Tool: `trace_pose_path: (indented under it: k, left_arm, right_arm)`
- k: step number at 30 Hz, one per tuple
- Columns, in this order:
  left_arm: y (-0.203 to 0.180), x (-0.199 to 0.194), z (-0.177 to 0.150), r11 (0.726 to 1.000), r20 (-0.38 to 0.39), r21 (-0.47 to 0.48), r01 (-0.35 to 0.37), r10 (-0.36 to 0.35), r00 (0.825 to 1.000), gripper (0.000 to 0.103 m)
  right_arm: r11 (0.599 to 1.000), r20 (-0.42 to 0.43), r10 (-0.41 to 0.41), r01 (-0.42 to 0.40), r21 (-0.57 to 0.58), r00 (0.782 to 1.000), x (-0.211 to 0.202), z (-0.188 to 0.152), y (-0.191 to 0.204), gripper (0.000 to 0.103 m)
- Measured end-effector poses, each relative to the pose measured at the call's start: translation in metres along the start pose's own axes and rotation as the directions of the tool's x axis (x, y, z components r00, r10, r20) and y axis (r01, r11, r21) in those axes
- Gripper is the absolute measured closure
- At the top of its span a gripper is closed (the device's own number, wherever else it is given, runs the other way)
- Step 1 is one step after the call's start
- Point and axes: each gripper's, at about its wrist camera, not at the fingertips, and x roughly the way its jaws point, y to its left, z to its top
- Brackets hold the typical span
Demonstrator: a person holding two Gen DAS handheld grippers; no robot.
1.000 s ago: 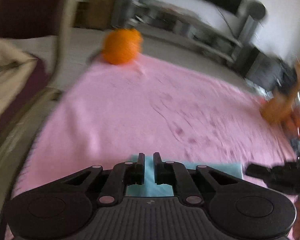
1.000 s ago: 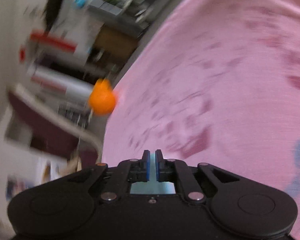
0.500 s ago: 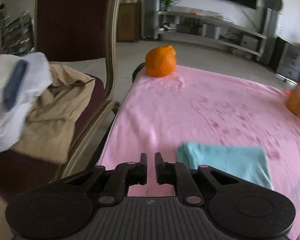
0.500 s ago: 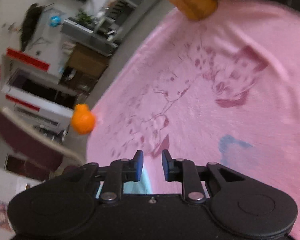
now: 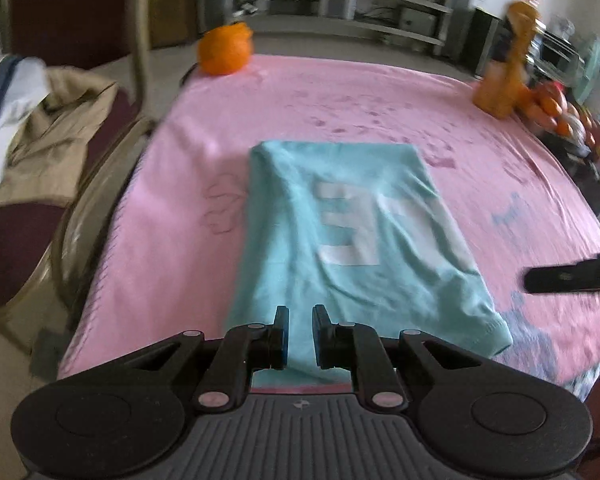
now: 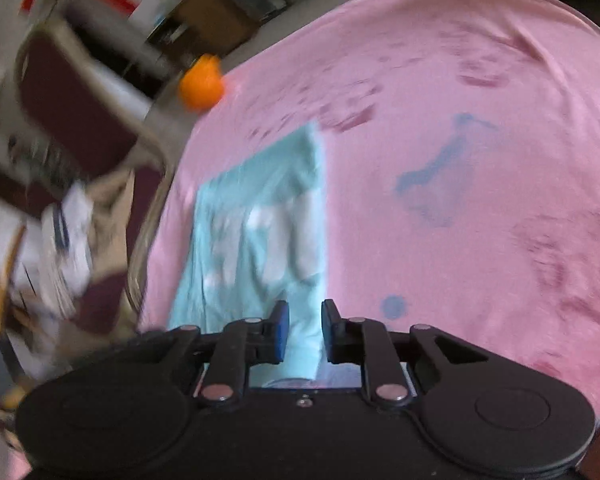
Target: Fold clothes
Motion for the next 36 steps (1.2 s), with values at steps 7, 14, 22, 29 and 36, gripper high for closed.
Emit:
trace_pose_path:
  k: [7,14,22,29,36]
  left_arm:
    - [-0.009,0.026,-0.017,0.995,-0.045,0.068,-0.067,0.07,0.997,0.086]
    - [-0.007,0.021,-0.017,0.995,-0.029,0.071,-0.077,0.079,0.996,0.087]
    - [-0.029,0.007,-0.023,0.991,-0.006,0.136,-0.011,0.012,1.0,0.086]
    - [-0.027,0.009,-0.024,0.987,-0.094,0.157,-0.026,0.041,0.995,0.086]
    - [0.013,-0.031,0.01,0.999,-0.008,0.022,-0.034,0.035,0.999,0.075]
  right_arm:
    - [0.923,0.018,-0.114,0.113,-0.367,0.993,0.04,-0.027,0.051,0.084]
    - [0.891,0.023,-0.163,0.157,-0.426,0.986,0.025,-0.047,0.035,0.086]
    - [0.911,0.049,-0.101,0.112,-0.397,0.994,0.01,-0.048,0.04,0.086]
    - [0.885,0.002,-0.113,0.101,-0.455,0.994,0.026,-0.057,0.046,0.087]
    - [0.95,0.066,-0.036,0.054,-0.308,0.997,-0.027,-0.019,0.039,0.081]
